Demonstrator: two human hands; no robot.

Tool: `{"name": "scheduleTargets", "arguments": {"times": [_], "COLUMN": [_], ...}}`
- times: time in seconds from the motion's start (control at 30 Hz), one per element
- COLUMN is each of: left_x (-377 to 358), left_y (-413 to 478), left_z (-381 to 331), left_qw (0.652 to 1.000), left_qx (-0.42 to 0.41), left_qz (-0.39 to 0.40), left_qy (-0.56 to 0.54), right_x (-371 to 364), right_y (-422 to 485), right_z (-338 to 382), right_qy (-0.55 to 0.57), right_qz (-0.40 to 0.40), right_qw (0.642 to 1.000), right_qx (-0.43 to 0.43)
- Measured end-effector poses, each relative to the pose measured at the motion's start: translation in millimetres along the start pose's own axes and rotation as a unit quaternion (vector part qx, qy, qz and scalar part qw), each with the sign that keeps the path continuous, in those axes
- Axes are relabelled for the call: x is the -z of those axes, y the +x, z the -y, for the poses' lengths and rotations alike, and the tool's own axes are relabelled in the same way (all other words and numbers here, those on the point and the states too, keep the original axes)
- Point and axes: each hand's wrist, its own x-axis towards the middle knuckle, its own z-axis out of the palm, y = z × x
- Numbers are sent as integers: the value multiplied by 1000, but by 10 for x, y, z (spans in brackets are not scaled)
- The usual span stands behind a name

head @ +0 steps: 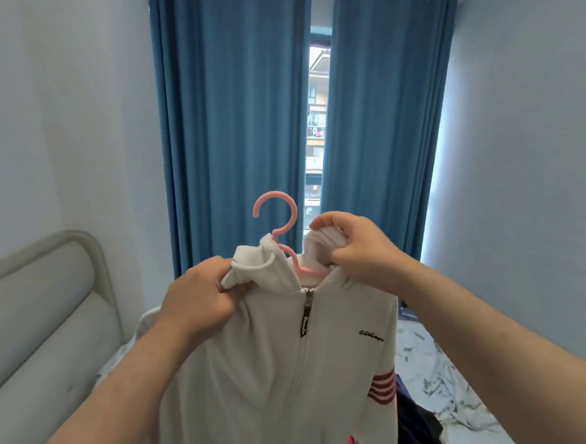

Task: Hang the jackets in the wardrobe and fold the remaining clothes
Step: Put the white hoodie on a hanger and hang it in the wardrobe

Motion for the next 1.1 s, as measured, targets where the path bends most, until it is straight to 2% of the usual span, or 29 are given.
{"name": "scheduleTargets", "arguments": {"times": [0.07, 0.13, 0.17, 0.27, 0.33, 0.37, 0.47, 0.53, 0.6, 0.67, 0.7, 0.77, 0.83, 1.0, 1.1], "left_x": [59, 131, 171, 268, 333, 362, 437, 494, 577, 663, 696, 764, 806, 895, 942], "left_y": [51, 95, 113, 147, 185, 210, 302, 367, 417, 488, 518, 600, 671, 734, 731], "left_z": [-38, -48, -41, 5, 30, 41, 43, 3, -39, 12, 64, 226, 369, 701, 870], "left_qw": [1000, 1000, 999, 997, 997, 996, 991, 987, 979, 969, 972, 995, 998, 999, 996], "left_qx": [-4, 7, 15, 25, 24, 23, 7, -31, -68, -61, -43, 4, 37, 5, 40], "left_qz": [-8, -25, -34, -46, -44, -42, -29, -7, 9, 14, 6, 13, 47, -8, 31], "left_qy": [5, -6, -18, -48, -60, -76, -134, -157, -193, -239, -229, -102, 11, 41, 68], "right_x": [13, 23, 32, 107, 182, 227, 302, 309, 337, 417, 460, 543, 597, 740, 773], "right_y": [18, 42, 55, 104, 79, 53, -8, -14, -15, -20, -28, -35, -18, 0, -15], "right_z": [212, 357, 398, 360, 292, 258, 221, 225, 219, 190, 163, 117, 78, 29, 35], "right_qy": [63, 172, 175, 31, -86, -137, -254, -269, -225, -158, -131, -95, -82, -74, -73], "right_qz": [70, 148, 149, 40, -22, -20, 72, 85, 47, -5, -25, -56, -76, -125, -135], "right_qw": [995, 974, 973, 997, 996, 990, 964, 959, 973, 987, 991, 994, 993, 989, 988], "right_qx": [34, 7, -14, -53, -8, 13, -4, 0, 21, 25, 25, 26, 24, 20, 30]}}
